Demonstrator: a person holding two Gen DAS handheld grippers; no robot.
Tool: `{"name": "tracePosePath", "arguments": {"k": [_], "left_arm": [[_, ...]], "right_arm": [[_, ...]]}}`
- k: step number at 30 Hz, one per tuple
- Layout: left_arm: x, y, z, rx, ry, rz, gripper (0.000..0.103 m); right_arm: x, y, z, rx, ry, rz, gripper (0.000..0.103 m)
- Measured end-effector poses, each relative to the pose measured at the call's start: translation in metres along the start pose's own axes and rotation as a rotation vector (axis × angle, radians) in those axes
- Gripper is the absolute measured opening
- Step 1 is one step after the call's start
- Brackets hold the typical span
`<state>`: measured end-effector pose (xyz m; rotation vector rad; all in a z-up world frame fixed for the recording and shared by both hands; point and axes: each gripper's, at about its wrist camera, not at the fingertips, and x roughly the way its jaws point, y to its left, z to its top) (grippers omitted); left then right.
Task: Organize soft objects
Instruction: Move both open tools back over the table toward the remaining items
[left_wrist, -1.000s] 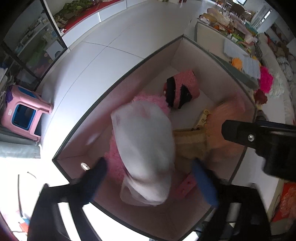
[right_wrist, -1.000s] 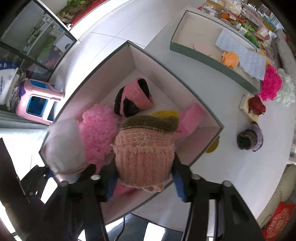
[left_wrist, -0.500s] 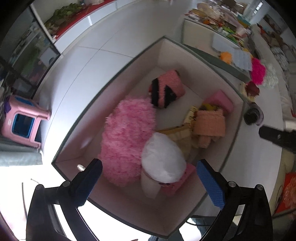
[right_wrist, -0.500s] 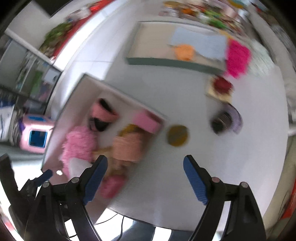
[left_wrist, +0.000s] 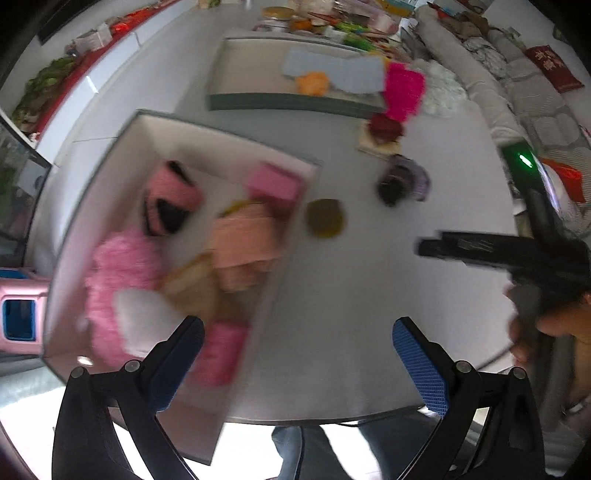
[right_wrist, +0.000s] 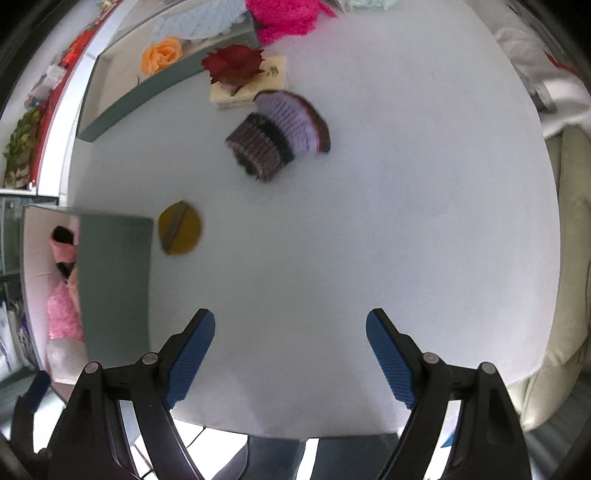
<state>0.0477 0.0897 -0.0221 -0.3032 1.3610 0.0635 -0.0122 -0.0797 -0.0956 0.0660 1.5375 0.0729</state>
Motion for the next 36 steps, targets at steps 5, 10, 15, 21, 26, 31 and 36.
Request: {"name": "tracePosePath", "arguments": {"k": [5, 10, 15, 21, 26, 31, 36], "left_arm": [[0.043, -0.03, 0.011, -0.096, 0.102, -0.018, 0.102], [0.088, -0.04, 0.02, -0.263, 0.156, 0.044, 0.102], [0.117, -0.04, 0.032, -0.39, 0.16, 0.09, 0.102], [0.138, -0.047, 0.05, -0.441, 0.157, 0.147, 0.102], [0.146, -0.057, 0.065, -0.396, 0.147, 0.202, 0.102], [0.155, -0.07, 0.08, -0.338, 0.138, 0.257, 0.102], [0.169, -0.081, 0.085, -0.289, 0.157, 0.274, 0.102]], "right_arm": [[0.001, 0.015, 0.035, -0.2, -0.067, -0.077, 0.087], [0.014, 0.038, 0.073, -0.406, -0.101, -0.121, 0.087], [0.032, 0.053, 0.096, -0.523, -0.086, -0.112, 0.087], [0.051, 0.059, 0.104, -0.573, -0.045, -0.08, 0.086], [0.055, 0.057, 0.108, -0.58, -0.031, -0.067, 0.074], [0.045, 0.027, 0.124, -0.536, -0.005, -0.031, 0.067], [0.034, -0.014, 0.12, -0.45, 0.03, -0.002, 0.067]]}}
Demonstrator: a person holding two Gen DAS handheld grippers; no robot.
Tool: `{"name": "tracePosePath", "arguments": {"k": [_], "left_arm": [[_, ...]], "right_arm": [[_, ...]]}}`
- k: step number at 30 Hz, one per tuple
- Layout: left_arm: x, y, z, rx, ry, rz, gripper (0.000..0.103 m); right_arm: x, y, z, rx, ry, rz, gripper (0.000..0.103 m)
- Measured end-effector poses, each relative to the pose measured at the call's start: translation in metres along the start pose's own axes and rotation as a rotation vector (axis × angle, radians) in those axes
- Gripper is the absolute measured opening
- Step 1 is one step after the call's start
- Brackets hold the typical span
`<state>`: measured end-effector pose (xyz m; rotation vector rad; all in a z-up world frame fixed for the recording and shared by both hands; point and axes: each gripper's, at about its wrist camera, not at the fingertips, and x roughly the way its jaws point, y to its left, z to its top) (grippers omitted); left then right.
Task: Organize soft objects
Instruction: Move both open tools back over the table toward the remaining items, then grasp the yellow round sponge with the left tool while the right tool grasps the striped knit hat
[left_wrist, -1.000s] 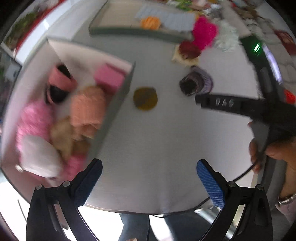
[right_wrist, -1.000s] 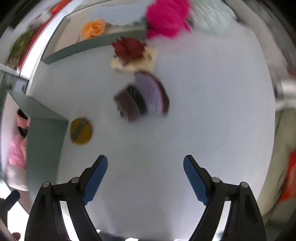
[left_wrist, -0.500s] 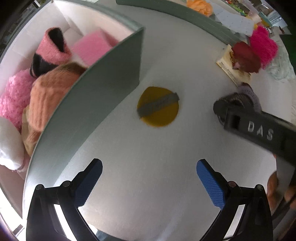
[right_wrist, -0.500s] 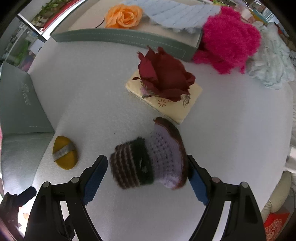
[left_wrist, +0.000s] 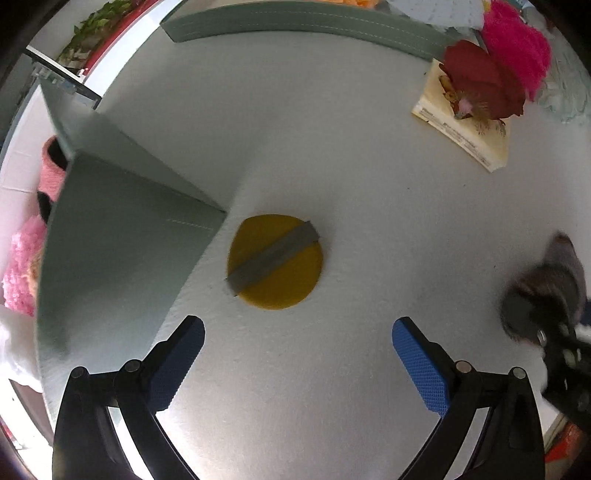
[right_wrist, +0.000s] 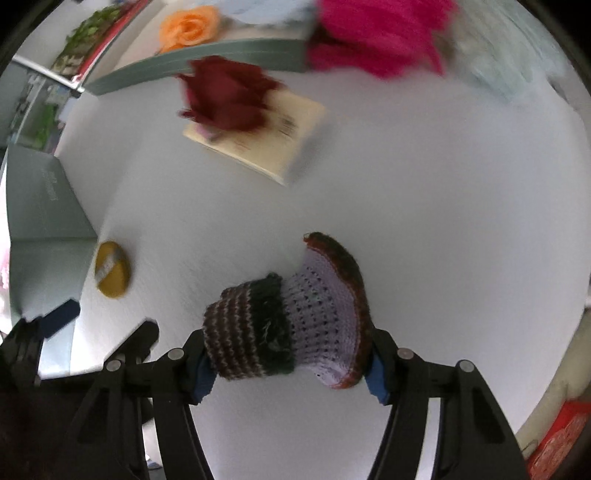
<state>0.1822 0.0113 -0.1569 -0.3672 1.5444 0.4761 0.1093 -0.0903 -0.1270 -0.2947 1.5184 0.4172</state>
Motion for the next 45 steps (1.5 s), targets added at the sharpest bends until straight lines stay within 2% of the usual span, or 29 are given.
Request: {"name": "tracePosePath", "arguments": {"k": [4, 7, 9, 10, 13, 15, 17, 19, 22, 24, 26, 29, 31, 32, 33, 35, 38, 41, 43, 44, 45], "left_arm": [[0.0, 0.0, -0.001, 0.0, 0.006, -0.002, 0.102], [-0.002, 0.001, -0.014, 0.036, 0.02, -0.014, 0.102], [-0.006, 0.002, -0.029, 0.067, 0.026, -0.01, 0.102], [-0.009, 0.003, -0.039, 0.082, 0.03, -0.01, 0.102], [-0.015, 0.008, -0.069, 0.131, 0.049, -0.016, 0.102], [-0.016, 0.013, -0.09, 0.158, 0.077, -0.034, 0.102], [-0.017, 0.018, -0.103, 0.17, 0.096, -0.051, 0.102], [-0.019, 0.025, -0.115, 0.178, 0.103, -0.053, 0.102], [-0.016, 0.029, -0.115, 0.156, 0.105, -0.038, 0.102], [-0.016, 0.04, -0.12, 0.124, 0.112, -0.046, 0.102], [-0.014, 0.046, -0.118, 0.105, 0.116, -0.053, 0.102], [-0.014, 0.054, -0.122, 0.102, 0.12, -0.053, 0.102], [-0.013, 0.06, -0.122, 0.105, 0.12, -0.054, 0.102], [-0.014, 0.062, -0.121, 0.107, 0.123, -0.057, 0.102], [-0.012, 0.064, -0.116, 0.109, 0.126, -0.062, 0.102], [-0.013, 0.064, -0.114, 0.116, 0.126, -0.061, 0.102], [-0.008, 0.069, -0.093, 0.125, 0.126, -0.061, 0.102], [0.001, 0.078, -0.098, 0.142, 0.131, -0.049, 0.102], [0.001, 0.074, -0.092, 0.145, 0.123, -0.041, 0.102], [0.0, 0.071, -0.089, 0.143, 0.117, -0.042, 0.102], [-0.001, 0.067, -0.088, 0.142, 0.106, -0.046, 0.102]], "right_arm": [[-0.01, -0.019, -0.024, 0.025, 0.007, -0.021, 0.068], [-0.006, -0.032, -0.051, 0.037, 0.064, -0.042, 0.069], [-0.004, -0.036, -0.066, 0.024, 0.098, -0.062, 0.075], [-0.008, -0.036, -0.069, 0.022, 0.086, -0.083, 0.076], [-0.036, -0.019, -0.061, -0.01, -0.044, -0.117, 0.081], [-0.051, 0.01, -0.046, -0.073, -0.119, -0.063, 0.081], [-0.053, 0.041, -0.032, -0.143, -0.128, 0.002, 0.081], [-0.046, 0.089, -0.013, -0.254, -0.127, 0.062, 0.081], [-0.034, 0.152, -0.012, -0.395, -0.157, 0.069, 0.081], [-0.025, 0.183, -0.005, -0.487, -0.175, 0.044, 0.081], [-0.017, 0.204, 0.006, -0.556, -0.19, 0.019, 0.081], [-0.004, 0.222, 0.017, -0.593, -0.198, 0.002, 0.081], [0.002, 0.228, 0.021, -0.598, -0.198, 0.0, 0.081], [0.001, 0.231, 0.02, -0.61, -0.218, -0.006, 0.078], [0.002, 0.233, 0.018, -0.628, -0.223, -0.026, 0.066], [0.002, 0.237, 0.01, -0.646, -0.232, -0.04, 0.055], [-0.011, 0.216, -0.006, -0.586, -0.18, -0.011, 0.052], [-0.015, 0.199, -0.037, -0.505, -0.085, 0.032, 0.052], [-0.021, 0.187, -0.063, -0.469, -0.016, 0.078, 0.057], [-0.028, 0.18, -0.071, -0.436, -0.019, 0.087, 0.065], [-0.039, 0.172, -0.077, -0.394, -0.034, 0.088, 0.078]]}}
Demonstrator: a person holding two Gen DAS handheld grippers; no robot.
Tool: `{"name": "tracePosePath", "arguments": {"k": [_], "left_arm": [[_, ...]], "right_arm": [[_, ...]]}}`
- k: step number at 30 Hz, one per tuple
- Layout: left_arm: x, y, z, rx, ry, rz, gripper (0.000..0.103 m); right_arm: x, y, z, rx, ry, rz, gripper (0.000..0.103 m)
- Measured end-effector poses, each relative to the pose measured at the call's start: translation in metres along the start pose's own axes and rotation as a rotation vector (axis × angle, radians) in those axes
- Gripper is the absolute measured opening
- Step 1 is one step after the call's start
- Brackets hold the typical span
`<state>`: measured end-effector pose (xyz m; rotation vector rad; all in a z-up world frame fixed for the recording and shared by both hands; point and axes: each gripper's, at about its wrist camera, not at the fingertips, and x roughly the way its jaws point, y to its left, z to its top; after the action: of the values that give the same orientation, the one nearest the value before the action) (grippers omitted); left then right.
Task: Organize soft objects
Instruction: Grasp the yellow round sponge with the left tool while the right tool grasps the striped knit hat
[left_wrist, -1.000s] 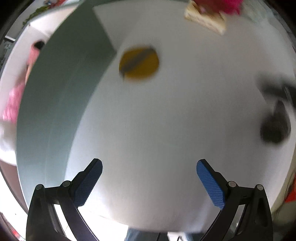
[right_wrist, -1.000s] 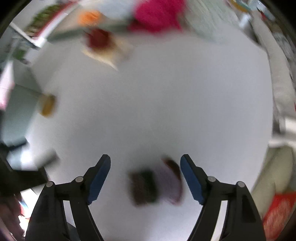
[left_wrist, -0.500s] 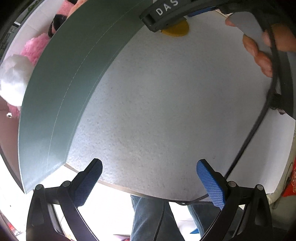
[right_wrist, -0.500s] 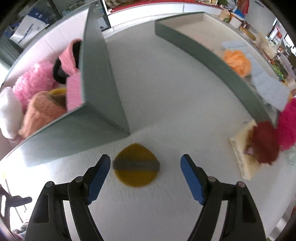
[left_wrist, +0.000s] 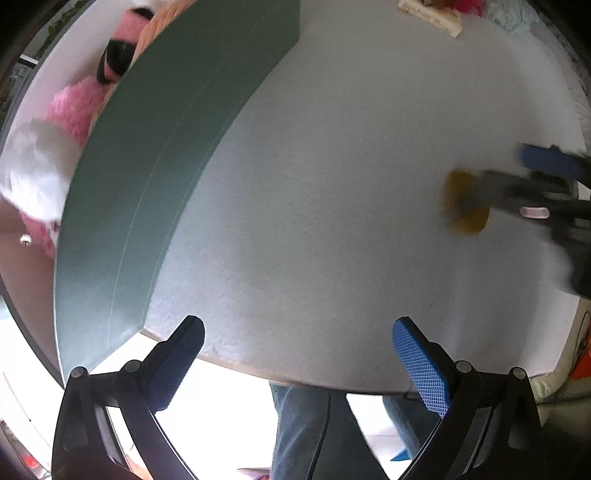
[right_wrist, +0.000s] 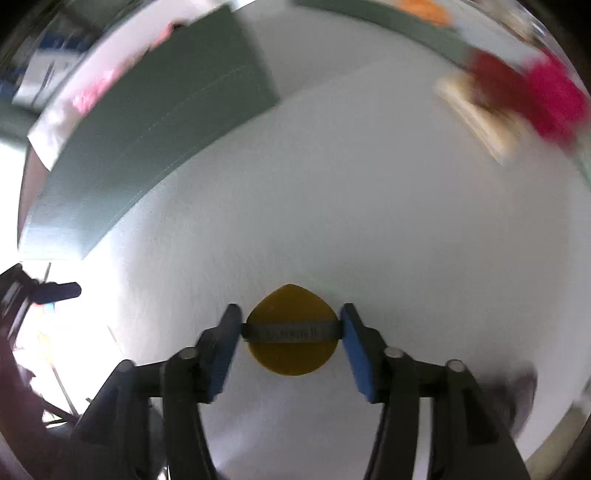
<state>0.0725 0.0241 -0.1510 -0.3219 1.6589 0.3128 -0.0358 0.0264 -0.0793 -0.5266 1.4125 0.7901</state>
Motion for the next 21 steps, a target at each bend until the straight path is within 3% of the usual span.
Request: {"name": "tracePosePath", "arguments": {"k": [3, 6, 10, 13, 14, 16, 21], "left_arm": [[-0.003, -0.022, 0.012, 0.009, -0.042, -0.002, 0.102], [-0.006, -0.044, 0.029, 0.016, -0.057, -0.011, 0.102], [-0.008, -0.078, 0.051, 0.027, -0.071, -0.042, 0.102], [-0.002, -0.099, 0.065, 0.018, -0.08, -0.046, 0.102], [0.001, -0.104, 0.069, 0.012, -0.077, -0.05, 0.102], [0.008, -0.112, 0.078, -0.002, -0.074, -0.051, 0.102], [0.033, -0.116, 0.094, -0.062, -0.036, -0.029, 0.102]], "right_arm": [[-0.052, -0.022, -0.025, 0.182, -0.103, -0.009, 0.084], [-0.082, -0.047, -0.04, 0.302, -0.139, -0.061, 0.084], [-0.103, -0.077, -0.076, 0.407, -0.112, -0.166, 0.084], [-0.094, -0.059, -0.105, 0.48, -0.07, -0.146, 0.084], [-0.098, -0.063, -0.123, 0.49, -0.064, -0.144, 0.084], [-0.094, -0.071, -0.126, 0.493, -0.057, -0.145, 0.084], [-0.082, -0.07, -0.113, 0.418, -0.038, -0.157, 0.084]]}}
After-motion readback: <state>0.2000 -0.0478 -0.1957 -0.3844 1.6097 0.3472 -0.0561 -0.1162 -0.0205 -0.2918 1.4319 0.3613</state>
